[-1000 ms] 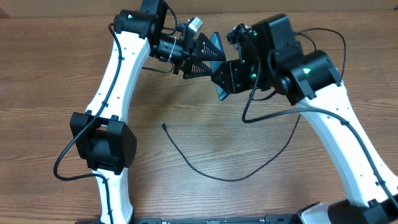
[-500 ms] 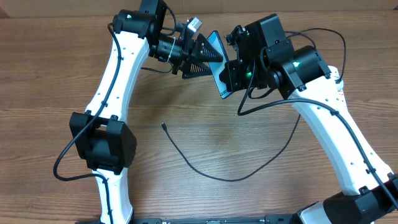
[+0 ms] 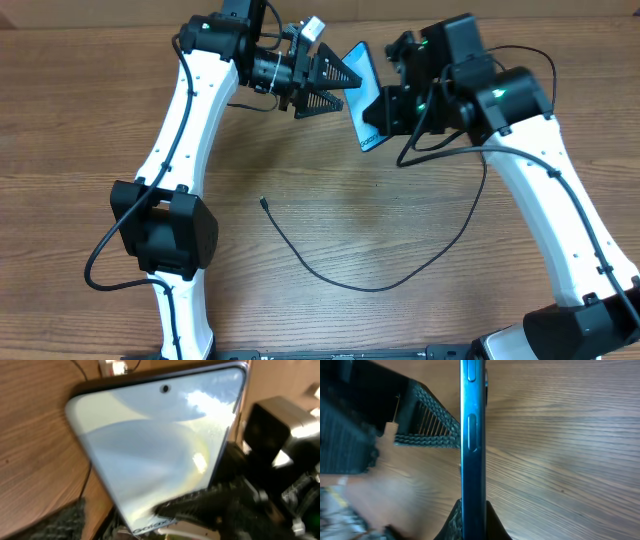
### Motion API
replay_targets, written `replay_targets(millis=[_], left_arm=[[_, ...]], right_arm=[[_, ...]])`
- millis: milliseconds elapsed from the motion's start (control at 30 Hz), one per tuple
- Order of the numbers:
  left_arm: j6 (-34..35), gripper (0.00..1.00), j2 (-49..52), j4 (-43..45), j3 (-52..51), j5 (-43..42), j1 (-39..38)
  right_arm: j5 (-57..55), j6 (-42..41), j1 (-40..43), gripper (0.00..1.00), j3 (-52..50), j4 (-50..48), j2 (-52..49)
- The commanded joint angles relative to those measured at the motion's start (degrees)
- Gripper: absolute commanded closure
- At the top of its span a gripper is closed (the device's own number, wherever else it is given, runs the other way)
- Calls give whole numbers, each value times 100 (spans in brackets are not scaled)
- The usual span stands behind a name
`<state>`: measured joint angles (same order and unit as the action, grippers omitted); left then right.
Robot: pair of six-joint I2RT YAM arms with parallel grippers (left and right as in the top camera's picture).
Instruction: Plug charger to phone and switch on socket
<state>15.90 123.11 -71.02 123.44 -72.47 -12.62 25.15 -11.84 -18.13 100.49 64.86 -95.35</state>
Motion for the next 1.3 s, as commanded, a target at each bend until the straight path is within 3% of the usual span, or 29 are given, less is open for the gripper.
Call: replay_targets(millis=[0,100,267,467,700,900,1267], left_arm=[[-326,1,-138,442,122,-717,177],[-452,7,-138,1436,122,-1818,177],[407,10,-138,2562,122,-1808,131],[1126,12,-138,3587,122,-1808,-164],[2514,20,-138,4843,122,-1808,-415],[3403,43,-138,5665,122,-1808,-444],[3560,91,-138,5786,122,-1805,-446]], right_arm=[[1515,-39,476,96,160,-111,153],[2702,-39,975,96,160,-238,153],[3840,-267,1381,96,160,-680,153],[3919,-472,1298,96,157,-1178,146],[3543,-623,1185,96,153,-1349,146],[3193,-643,1185,96,153,-1327,146],[3126,-640,1185,96,149,-1268,146]])
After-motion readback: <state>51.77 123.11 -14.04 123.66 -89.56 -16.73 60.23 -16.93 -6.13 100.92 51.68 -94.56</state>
